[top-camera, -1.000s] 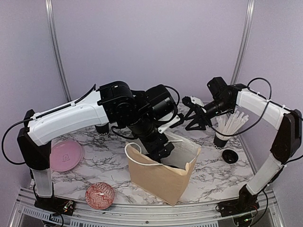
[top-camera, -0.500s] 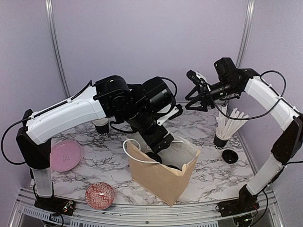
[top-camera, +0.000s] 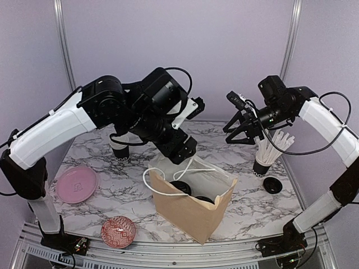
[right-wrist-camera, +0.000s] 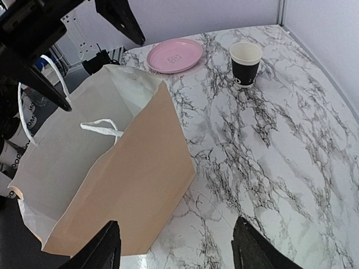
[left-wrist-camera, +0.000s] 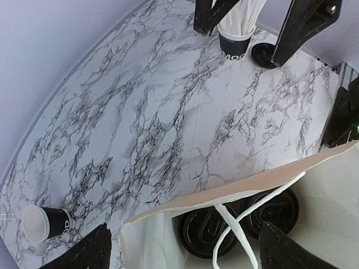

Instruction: Pack the takeout coffee

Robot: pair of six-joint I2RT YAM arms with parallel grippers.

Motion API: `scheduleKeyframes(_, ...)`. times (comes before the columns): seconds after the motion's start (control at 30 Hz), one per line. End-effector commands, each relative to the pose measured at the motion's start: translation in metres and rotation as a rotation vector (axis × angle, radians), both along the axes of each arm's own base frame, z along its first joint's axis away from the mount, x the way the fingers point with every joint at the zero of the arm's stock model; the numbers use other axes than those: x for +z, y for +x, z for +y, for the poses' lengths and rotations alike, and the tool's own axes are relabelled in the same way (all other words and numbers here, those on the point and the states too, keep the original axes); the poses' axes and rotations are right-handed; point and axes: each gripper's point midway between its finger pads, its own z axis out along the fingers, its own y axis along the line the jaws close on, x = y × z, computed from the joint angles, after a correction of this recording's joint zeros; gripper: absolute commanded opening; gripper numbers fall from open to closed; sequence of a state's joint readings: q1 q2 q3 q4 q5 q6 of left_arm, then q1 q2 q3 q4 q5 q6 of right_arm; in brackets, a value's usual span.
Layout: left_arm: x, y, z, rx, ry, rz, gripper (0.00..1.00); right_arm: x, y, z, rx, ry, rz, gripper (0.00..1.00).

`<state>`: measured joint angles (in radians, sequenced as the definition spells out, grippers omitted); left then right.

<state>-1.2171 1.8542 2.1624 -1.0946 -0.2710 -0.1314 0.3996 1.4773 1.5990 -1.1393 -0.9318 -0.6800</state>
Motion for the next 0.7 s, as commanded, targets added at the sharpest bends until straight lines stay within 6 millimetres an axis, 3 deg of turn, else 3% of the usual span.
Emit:
scheduleKeyframes(0.0,0.072,-0.007,0.014,-0.073,-0.17,-0.111,0.88,0.018,-0.002,-0.005,-0.023,0.009,-0.121,0.66)
scheduleKeyframes(0.07,0.08,0.001,0.022,-0.051,-0.159,-0.176,0.88,0.018,0.001,-0.009,-0.049,-0.007,-0.139,0.65)
scheduleKeyframes(0.2,0.089,0.025,0.045,0.085,-0.115,-0.281,0.88,0.021,0.027,-0.026,-0.2,-0.074,-0.188,0.59)
scheduleKeyframes(0.3,0.084,0.04,0.062,0.178,-0.075,-0.322,0.9,0.017,0.052,-0.051,-0.36,-0.159,-0.244,0.53)
scheduleKeyframes(0.37,0.079,0.049,0.073,0.234,-0.069,-0.328,0.97,0.011,0.066,-0.073,-0.465,-0.206,-0.258,0.5)
scheduleKeyframes(0.53,0.072,0.062,0.093,0.338,-0.096,-0.35,0.99,-0.015,0.075,-0.113,-0.613,-0.276,-0.2,0.43)
scheduleKeyframes(0.67,0.061,0.062,0.095,0.334,-0.113,-0.332,0.99,-0.03,0.077,-0.132,-0.668,-0.306,-0.181,0.36)
